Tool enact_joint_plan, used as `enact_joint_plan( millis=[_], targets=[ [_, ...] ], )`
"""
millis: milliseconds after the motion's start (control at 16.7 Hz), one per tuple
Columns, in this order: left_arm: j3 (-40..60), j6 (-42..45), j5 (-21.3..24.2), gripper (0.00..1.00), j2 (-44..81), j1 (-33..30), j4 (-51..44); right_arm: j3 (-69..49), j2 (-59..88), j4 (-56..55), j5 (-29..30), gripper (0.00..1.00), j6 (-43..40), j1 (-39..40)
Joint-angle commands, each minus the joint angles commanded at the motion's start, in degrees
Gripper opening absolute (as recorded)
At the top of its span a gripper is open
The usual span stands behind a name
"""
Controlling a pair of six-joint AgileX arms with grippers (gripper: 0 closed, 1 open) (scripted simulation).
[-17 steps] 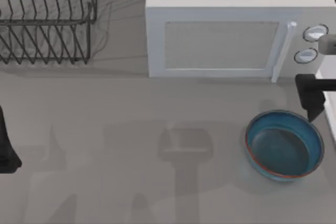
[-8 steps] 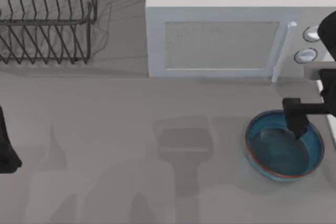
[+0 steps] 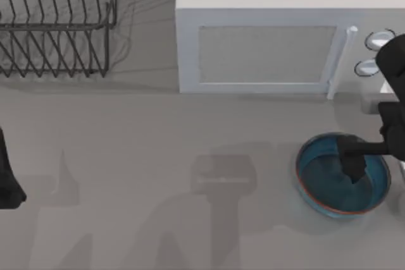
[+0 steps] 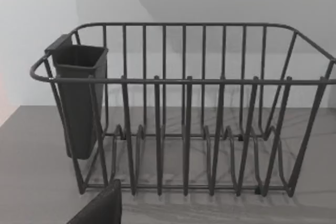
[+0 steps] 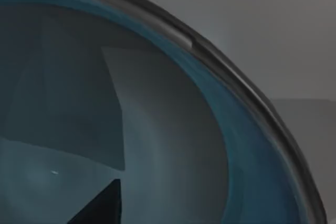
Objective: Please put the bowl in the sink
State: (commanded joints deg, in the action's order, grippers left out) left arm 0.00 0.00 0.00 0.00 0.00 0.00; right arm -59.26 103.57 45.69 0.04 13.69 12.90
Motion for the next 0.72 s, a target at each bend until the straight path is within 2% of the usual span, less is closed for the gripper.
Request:
enact_joint_plan(
  millis=[720],
  targets=[
    [0.0, 0.0, 0.0, 1.0, 0.0, 0.0, 0.0, 0.0, 0.0, 0.0, 0.0, 0.1, 0.0, 0.0]
  ],
)
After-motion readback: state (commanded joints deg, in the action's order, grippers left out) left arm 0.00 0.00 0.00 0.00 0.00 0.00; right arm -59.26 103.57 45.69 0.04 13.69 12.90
